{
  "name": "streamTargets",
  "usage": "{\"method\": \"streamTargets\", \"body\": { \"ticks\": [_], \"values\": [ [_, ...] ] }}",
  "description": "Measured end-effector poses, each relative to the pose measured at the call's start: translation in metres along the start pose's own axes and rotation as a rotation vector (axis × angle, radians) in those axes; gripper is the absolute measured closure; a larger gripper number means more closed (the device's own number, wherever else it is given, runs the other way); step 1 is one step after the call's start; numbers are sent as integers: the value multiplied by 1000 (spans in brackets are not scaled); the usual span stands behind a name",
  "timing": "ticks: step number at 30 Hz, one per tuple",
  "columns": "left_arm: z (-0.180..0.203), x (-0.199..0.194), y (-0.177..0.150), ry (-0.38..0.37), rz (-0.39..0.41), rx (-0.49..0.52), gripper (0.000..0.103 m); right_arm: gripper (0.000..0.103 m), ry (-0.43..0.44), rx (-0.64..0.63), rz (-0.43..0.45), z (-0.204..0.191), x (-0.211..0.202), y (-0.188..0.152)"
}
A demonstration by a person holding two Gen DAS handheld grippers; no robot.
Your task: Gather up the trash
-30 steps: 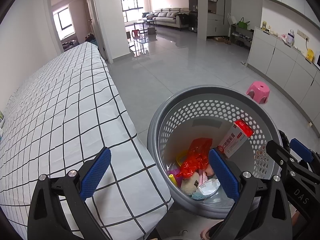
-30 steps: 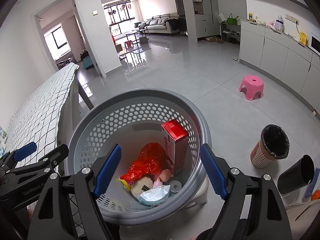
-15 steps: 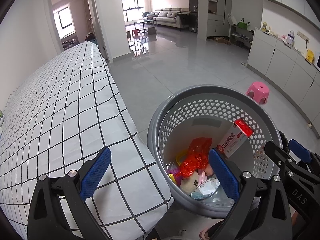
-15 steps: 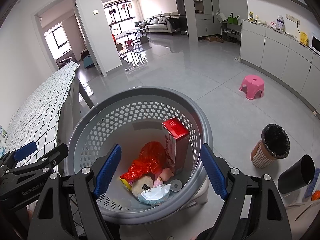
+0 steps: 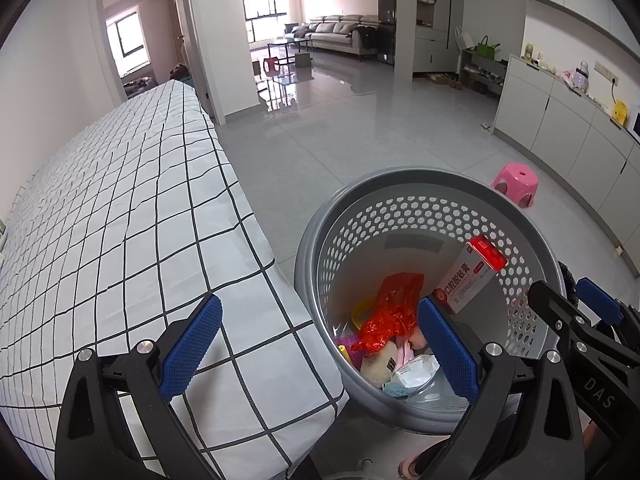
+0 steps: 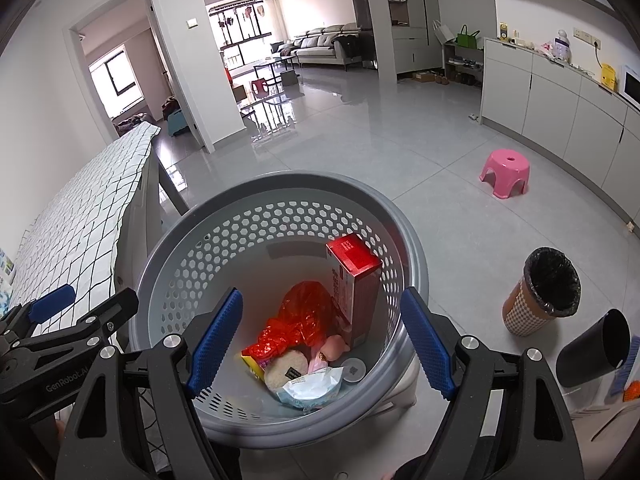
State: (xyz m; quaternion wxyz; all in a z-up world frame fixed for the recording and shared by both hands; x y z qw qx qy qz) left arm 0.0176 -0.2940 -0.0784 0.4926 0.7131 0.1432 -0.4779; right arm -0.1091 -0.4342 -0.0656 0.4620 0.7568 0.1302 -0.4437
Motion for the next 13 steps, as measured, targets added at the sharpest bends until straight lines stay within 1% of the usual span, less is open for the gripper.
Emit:
{"method": "streamTargets", "body": {
  "ticks": [13],
  "values": [
    [-4,-2,-1,2,0,-9,7,26,3,-4,1,-1,1,-2]
  ]
}}
Point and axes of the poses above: each gripper's, at about its wrist camera, not at the fingertips, and x roughly the way its jaws point, z to its right, y to its top, the point moved 4 cm from there along x, roughly the way its jaws point, and after that the axes turned 6 degrees about -z, right-handed, at the moved point
